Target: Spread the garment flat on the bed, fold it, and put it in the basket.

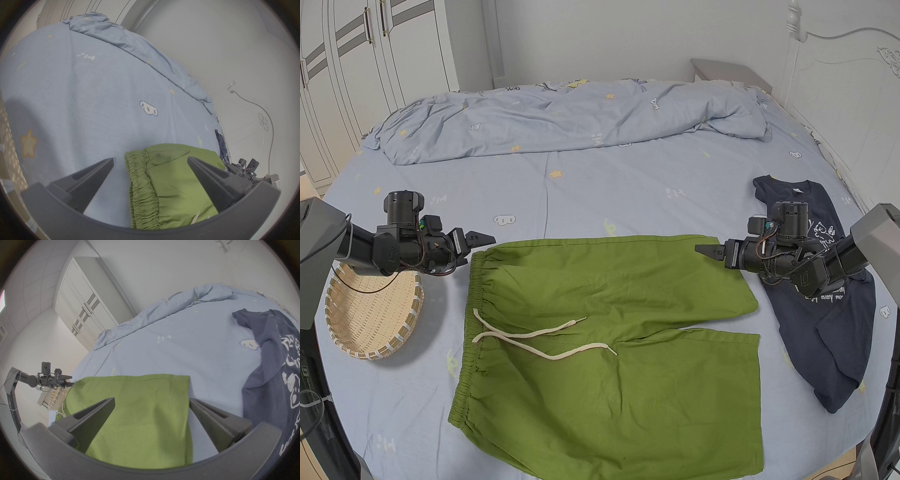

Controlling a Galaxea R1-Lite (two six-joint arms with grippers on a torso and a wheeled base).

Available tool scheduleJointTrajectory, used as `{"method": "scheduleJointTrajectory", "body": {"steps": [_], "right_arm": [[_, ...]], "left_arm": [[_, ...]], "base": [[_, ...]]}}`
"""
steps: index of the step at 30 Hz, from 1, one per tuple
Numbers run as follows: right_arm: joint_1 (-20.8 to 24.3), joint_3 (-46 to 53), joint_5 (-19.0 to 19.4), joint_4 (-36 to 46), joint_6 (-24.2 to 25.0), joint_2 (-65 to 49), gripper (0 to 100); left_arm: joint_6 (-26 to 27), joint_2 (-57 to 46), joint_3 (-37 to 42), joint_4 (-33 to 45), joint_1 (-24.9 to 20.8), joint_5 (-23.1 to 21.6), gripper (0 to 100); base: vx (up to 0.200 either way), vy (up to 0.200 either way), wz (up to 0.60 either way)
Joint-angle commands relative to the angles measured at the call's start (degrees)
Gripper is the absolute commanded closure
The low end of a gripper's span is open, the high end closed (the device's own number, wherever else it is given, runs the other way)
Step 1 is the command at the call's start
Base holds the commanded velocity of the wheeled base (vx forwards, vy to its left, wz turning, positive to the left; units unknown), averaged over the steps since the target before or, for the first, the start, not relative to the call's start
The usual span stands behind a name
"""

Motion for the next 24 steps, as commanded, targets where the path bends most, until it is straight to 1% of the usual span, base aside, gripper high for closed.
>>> {"method": "scheduleJointTrajectory", "body": {"steps": [1, 4, 5, 7, 8, 10, 12, 13, 15, 17, 18, 19, 20, 24], "right_arm": [[-1.5, 0.3, -2.1, 0.0, 0.5, -3.3, 0], [-3.0, 1.2, -3.6, 0.1, 0.6, -5.7, 0], [-3.0, 1.2, -3.6, 0.1, 0.6, -5.7, 0], [-4.9, 5.5, -3.6, 0.1, 2.1, -10.6, 0], [-4.9, 5.6, -3.5, 0.2, 2.2, -10.7, 0], [-6.3, 8.5, -3.2, 0.6, 4.4, -13.6, 0], [-6.4, 8.8, -3.2, 0.8, 4.7, -13.9, 0], [-6.4, 10.9, -2.9, 2.1, 5.4, -14.7, 0], [-6.2, 13.9, -0.5, 2.8, 5.6, -15.5, 0], [-5.9, 16.5, 3.4, 2.8, 5.6, -15.9, 0], [-5.9, 16.5, 3.4, 2.8, 5.6, -15.9, 0], [-5.8, 17.8, 6.4, 2.9, 5.8, -16.0, 0], [-5.7, 18.1, 7.7, 3.0, 5.8, -15.8, 0], [-5.2, 18.4, 10.1, 2.9, 5.6, -15.6, 0]], "left_arm": [[-0.2, -3.2, 0.9, 0.0, 0.0, 1.0, 0], [-0.2, -5.4, 2.1, 0.0, 0.0, 1.6, 0], [-0.2, -5.4, 2.1, 0.0, 0.0, 1.6, 0], [-0.2, -8.3, 4.4, 0.0, -0.1, 1.6, 0], [-0.2, -8.4, 4.6, 0.1, -0.1, 1.6, 0], [-0.3, -10.9, 7.4, 0.0, -1.4, 1.5, 0], [-0.3, -11.3, 8.1, 0.0, -1.9, 1.5, 0], [-0.2, -12.7, 10.5, 0.1, -3.6, 1.5, 0], [-0.2, -13.3, 12.4, 0.0, -5.1, 1.5, 0], [-0.2, -13.6, 13.9, 0.0, -6.2, 1.5, 0], [-0.2, -13.6, 13.9, 0.0, -6.2, 1.5, 0], [-0.2, -13.9, 15.2, 0.0, -6.9, 1.5, 0], [-0.2, -13.8, 15.9, 0.0, -7.2, 1.4, 0], [-0.1, -13.5, 16.4, 0.0, -7.2, 1.4, 0]], "base": [[0.000, 0.000, 0.00], [0.000, 0.000, 0.00], [0.000, 0.000, 0.00], [0.000, 0.000, 0.00], [0.000, 0.000, 0.00], [0.000, 0.000, 0.00], [0.000, 0.000, 0.00], [0.000, 0.000, 0.00], [0.000, 0.000, 0.00], [0.000, 0.000, 0.00], [0.000, 0.000, 0.00], [0.000, 0.000, 0.00], [0.000, 0.000, 0.00], [0.000, 0.000, 0.00]]}}
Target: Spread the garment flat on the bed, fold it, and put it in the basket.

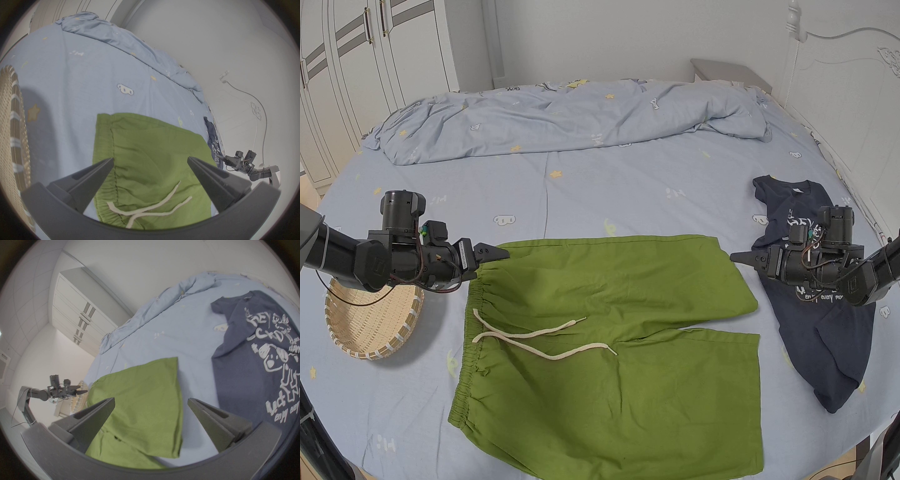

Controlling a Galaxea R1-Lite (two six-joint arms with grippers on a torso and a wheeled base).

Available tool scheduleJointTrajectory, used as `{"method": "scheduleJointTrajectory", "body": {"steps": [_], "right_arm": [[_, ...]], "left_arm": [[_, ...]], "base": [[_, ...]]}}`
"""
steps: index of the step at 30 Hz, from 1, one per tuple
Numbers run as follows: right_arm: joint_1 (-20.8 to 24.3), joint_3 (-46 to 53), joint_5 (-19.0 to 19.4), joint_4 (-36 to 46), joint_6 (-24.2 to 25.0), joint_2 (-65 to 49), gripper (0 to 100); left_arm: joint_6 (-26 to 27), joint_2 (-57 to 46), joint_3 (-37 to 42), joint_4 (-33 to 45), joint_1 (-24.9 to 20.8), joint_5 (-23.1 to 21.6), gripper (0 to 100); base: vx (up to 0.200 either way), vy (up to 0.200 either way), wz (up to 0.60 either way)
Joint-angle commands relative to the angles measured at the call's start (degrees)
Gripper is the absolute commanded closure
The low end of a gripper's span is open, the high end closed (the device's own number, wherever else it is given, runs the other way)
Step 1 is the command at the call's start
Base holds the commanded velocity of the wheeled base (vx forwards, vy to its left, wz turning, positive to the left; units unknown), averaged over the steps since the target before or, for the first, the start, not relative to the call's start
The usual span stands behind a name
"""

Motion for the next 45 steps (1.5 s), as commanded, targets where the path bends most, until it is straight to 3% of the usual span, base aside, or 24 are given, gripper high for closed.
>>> {"method": "scheduleJointTrajectory", "body": {"steps": [1, 4, 8, 13, 20, 23, 31, 45], "right_arm": [[0.4, 2.1, 1.7, 0.1, -0.5, -0.9, 0], [-0.1, 3.8, 2.3, -0.4, -2.0, -1.0, 0], [-1.7, 8.7, 6.1, -0.4, -4.7, -2.5, 0], [-4.2, 10.2, 6.8, -0.6, -5.9, -2.9, 0], [-2.9, 12.1, 7.5, -0.7, -9.6, -2.2, 0], [-2.2, 12.4, 9.9, -0.7, -9.4, -1.9, 0], [-1.3, 11.7, 9.9, -7.7, -9.1, 3.0, 0], [0.7, 7.5, 10.1, -8.1, -9.1, 7.7, 0]], "left_arm": [[0.1, -1.0, 1.6, 0.0, -1.1, -0.1, 0], [0.1, -1.0, 1.6, 0.0, -1.1, -0.1, 0], [0.2, -0.6, 1.0, 0.0, -1.2, -0.2, 0], [0.3, -0.4, 0.9, 0.0, -1.4, -0.2, 0], [0.3, -0.5, 0.8, 0.0, -1.4, -0.2, 0], [0.3, -0.5, 0.8, 0.0, -1.4, -0.1, 0], [0.2, -0.8, 0.9, 0.0, -1.4, -0.1, 0], [0.2, -0.5, 0.8, 0.0, -1.3, -0.1, 0]], "base": [[0.000, 0.000, 0.00], [0.000, 0.000, 0.00], [0.000, 0.000, 0.00], [0.000, 0.000, 0.00], [0.000, 0.000, 0.00], [0.000, 0.000, 0.00], [0.000, 0.000, 0.00], [0.000, 0.000, 0.00]]}}
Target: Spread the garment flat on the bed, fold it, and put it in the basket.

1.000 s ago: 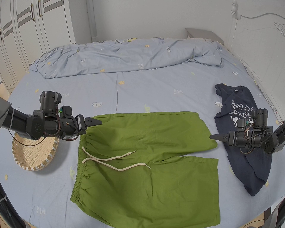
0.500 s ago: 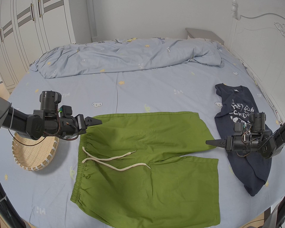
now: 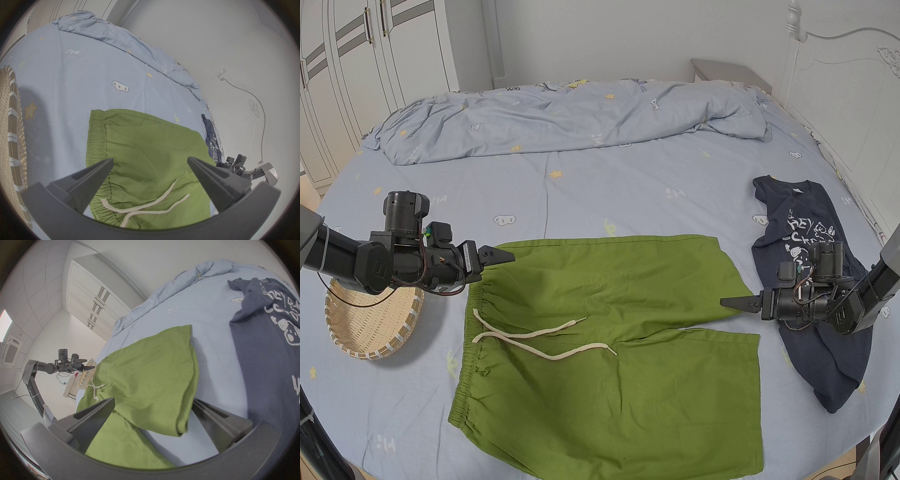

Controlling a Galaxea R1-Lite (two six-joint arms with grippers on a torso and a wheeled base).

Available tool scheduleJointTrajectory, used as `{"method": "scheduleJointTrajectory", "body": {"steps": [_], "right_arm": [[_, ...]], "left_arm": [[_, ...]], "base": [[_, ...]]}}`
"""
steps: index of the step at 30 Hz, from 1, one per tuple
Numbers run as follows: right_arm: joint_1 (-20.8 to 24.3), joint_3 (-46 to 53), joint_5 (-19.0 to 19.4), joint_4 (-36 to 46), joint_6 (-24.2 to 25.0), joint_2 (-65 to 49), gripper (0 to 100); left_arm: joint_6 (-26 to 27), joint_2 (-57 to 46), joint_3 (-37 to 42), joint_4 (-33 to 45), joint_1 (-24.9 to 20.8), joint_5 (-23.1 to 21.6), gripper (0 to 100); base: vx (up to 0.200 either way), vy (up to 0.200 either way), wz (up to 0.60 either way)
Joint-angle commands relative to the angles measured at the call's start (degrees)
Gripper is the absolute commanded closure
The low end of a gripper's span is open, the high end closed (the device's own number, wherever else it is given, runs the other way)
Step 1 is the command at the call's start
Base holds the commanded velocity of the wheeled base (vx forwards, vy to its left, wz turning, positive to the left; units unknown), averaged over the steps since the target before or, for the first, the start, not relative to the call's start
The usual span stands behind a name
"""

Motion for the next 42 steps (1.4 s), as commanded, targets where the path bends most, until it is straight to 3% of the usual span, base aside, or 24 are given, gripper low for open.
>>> {"method": "scheduleJointTrajectory", "body": {"steps": [1, 8, 21, 25, 29, 33, 37, 42], "right_arm": [[1.3, -1.5, 0.0, 0.0, 0.0, 2.3, 0], [1.5, -0.7, 0.1, 0.4, 0.0, 1.6, 0], [2.4, 4.3, 0.2, 3.0, 0.1, -9.6, 0], [2.2, 6.3, 0.2, 11.7, 0.0, -17.2, 0], [2.9, 0.2, 0.2, 25.4, 0.0, -19.8, 0], [4.2, -3.4, 0.2, 33.8, 0.0, -21.0, 0], [3.2, -4.3, 0.1, 34.5, -0.3, -20.9, 0], [-1.4, -8.7, 0.0, 37.7, 0.1, -20.7, 0]], "left_arm": [[0.0, 0.1, -0.1, 0.0, 0.1, 0.0, 0], [-0.1, 0.2, -0.3, 0.0, 0.3, 0.0, 0], [-0.2, 0.1, -0.4, 0.0, 0.3, 0.0, 0], [-0.2, 0.2, -0.5, 0.0, 0.4, 0.0, 0], [-0.2, 0.1, -0.5, 0.0, 0.4, 0.0, 0], [-0.2, 0.0, -0.6, 0.0, 0.8, 0.0, 0], [-0.3, 0.0, -0.8, 0.0, 0.8, 0.0, 0], [-0.3, 0.0, -0.8, 0.0, 0.9, 0.0, 0]], "base": [[0.000, 0.000, 0.00], [0.000, 0.000, 0.00], [0.000, 0.000, 0.00], [0.000, 0.000, 0.00], [0.000, 0.000, 0.00], [0.000, 0.000, 0.00], [0.000, 0.000, 0.00], [0.000, 0.000, 0.00]]}}
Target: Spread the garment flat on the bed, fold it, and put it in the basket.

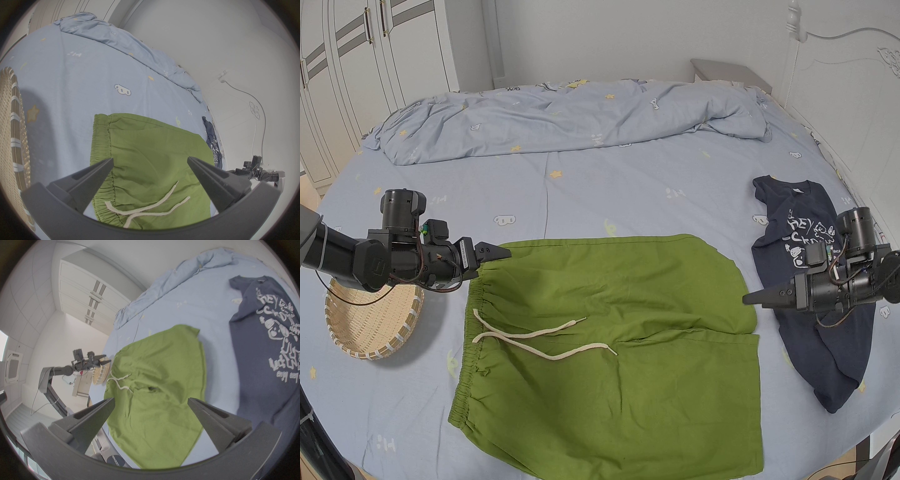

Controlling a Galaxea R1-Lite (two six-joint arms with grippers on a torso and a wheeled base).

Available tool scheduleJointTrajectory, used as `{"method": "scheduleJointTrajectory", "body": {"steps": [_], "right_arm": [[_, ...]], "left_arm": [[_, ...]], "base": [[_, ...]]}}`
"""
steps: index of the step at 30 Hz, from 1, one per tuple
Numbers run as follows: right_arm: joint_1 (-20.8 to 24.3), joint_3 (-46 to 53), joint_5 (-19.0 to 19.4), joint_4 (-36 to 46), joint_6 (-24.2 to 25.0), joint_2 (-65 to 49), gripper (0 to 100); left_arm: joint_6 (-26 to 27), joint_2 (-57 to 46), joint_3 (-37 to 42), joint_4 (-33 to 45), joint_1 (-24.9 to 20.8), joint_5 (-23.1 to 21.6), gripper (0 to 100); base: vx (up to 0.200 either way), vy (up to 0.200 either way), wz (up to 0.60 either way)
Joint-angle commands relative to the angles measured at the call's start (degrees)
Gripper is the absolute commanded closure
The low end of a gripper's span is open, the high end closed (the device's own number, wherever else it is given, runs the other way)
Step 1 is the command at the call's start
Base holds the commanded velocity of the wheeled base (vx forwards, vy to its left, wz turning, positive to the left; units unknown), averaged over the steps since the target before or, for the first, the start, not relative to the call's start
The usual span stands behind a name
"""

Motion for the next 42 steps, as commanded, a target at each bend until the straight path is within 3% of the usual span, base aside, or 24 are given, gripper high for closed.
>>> {"method": "scheduleJointTrajectory", "body": {"steps": [1, 8, 13, 18, 25, 42], "right_arm": [[-4.3, -4.9, -0.1, 3.7, 0.1, -0.6, 0], [-4.8, -5.9, -0.3, -0.5, 0.1, 4.5, 0], [-0.1, -11.5, -0.6, -8.9, 4.1, 11.8, 0], [0.8, -16.2, -0.6, -10.1, 5.2, 16.5, 0], [2.6, -20.3, -0.5, -20.0, 5.9, 29.8, 0], [1.4, -21.5, -0.5, -20.3, 8.8, 33.3, 0]], "left_arm": [[0.0, 0.0, -0.1, 0.0, 0.1, 0.0, 0], [0.0, -0.3, -0.1, 0.0, 0.2, 0.1, 0], [0.0, -0.5, -0.2, 0.0, 1.1, 0.0, 0], [0.1, -0.5, -0.2, 0.0, 1.5, 0.0, 0], [0.1, 0.0, -0.6, 0.0, 2.0, 0.0, 0], [0.1, 0.4, -0.9, 0.0, 2.5, 0.0, 0]], "base": [[0.000, 0.000, 0.00], [0.000, 0.000, 0.00], [0.000, 0.000, 0.00], [0.000, 0.000, 0.00], [0.000, 0.000, 0.00], [0.000, 0.000, 0.00]]}}
